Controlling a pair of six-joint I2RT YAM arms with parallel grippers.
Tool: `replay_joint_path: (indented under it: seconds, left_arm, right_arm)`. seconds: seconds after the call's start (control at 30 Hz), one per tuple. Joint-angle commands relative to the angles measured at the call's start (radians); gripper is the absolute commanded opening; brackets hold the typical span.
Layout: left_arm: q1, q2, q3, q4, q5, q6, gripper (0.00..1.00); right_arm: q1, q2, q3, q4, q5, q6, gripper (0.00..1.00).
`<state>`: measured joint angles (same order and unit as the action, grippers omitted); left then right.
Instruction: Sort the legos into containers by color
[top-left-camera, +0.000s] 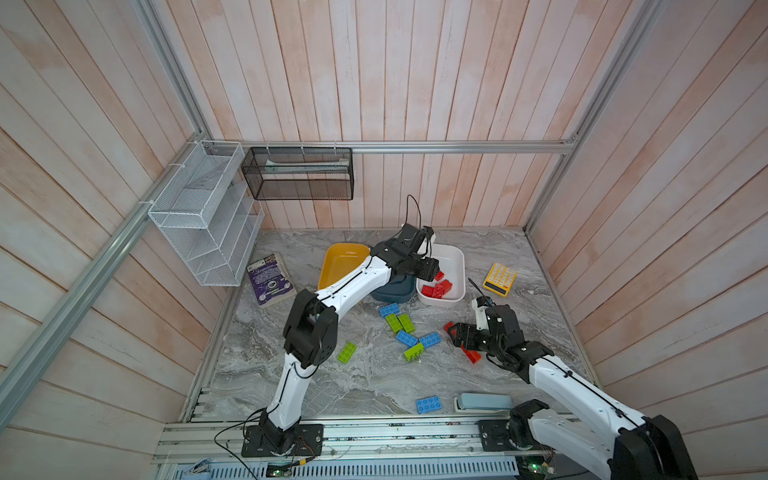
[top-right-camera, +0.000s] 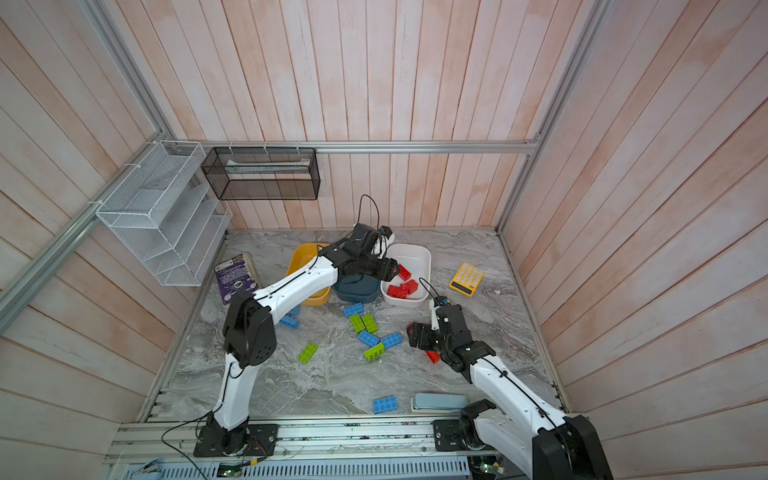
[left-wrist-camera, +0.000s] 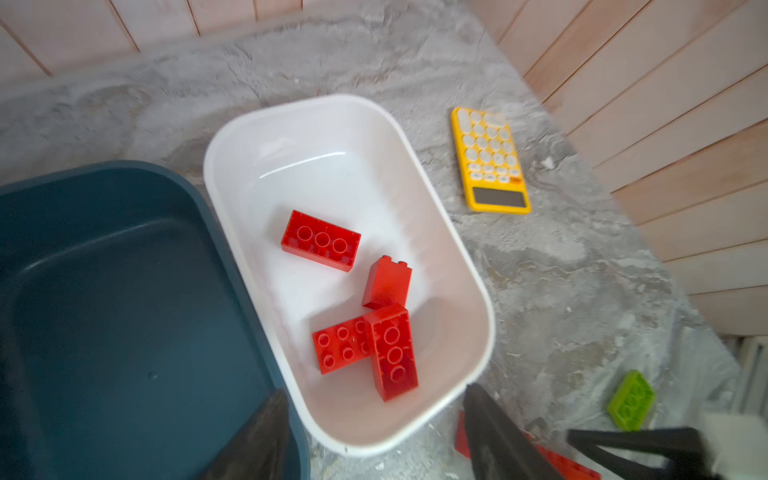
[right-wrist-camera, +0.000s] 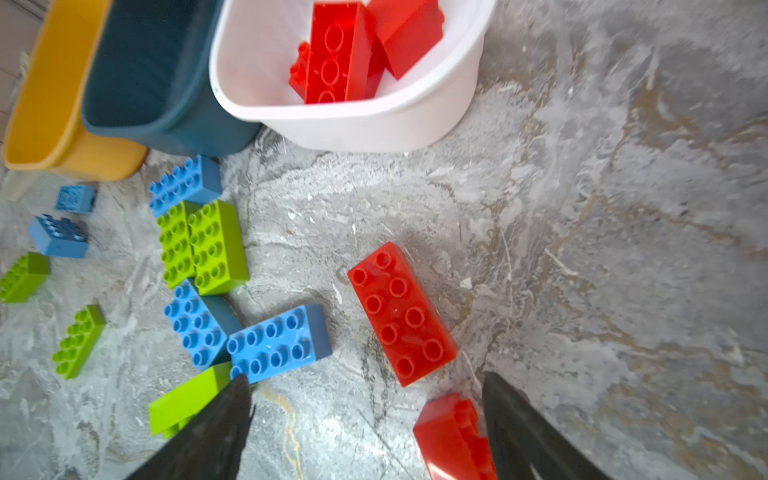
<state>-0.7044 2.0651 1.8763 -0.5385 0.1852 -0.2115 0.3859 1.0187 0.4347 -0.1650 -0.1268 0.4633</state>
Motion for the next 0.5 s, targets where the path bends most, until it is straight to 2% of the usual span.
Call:
replay_joint_path:
  seconds: [0.0, 0.17, 0.27, 0.37, 0.47]
  left_arm:
    - [-0.01, -0.213, -0.202, 0.176, -0.001, -0.053, 0.68]
    - [-0.04, -0.502, -0.671, 0.364, -0.025, -0.154, 0.67]
    - [-0.068, -0.632, -0.837, 0.368, -0.066, -0.18, 0.67]
    - [-0.088, -0.75, -0.948, 0.333, -0.103, -0.202, 0.67]
    - [-0.095, -0.858, -1.039, 0.312, -0.131, -0.23, 0.67]
  right_arm:
    - [0.011, 0.049, 0.041, 0.018, 0.059, -0.021, 0.88]
    - [0.015, 0.154, 0.087, 0.041, 0.103, -0.048, 0.86]
    - [0.02, 0.231, 0.117, 0.049, 0.125, -0.063, 0.81]
    - [0.023, 0.29, 0.136, 0.055, 0.144, -0.075, 0.77]
    - [0.073, 0.34, 0.155, 0.058, 0.174, -0.081, 0.75]
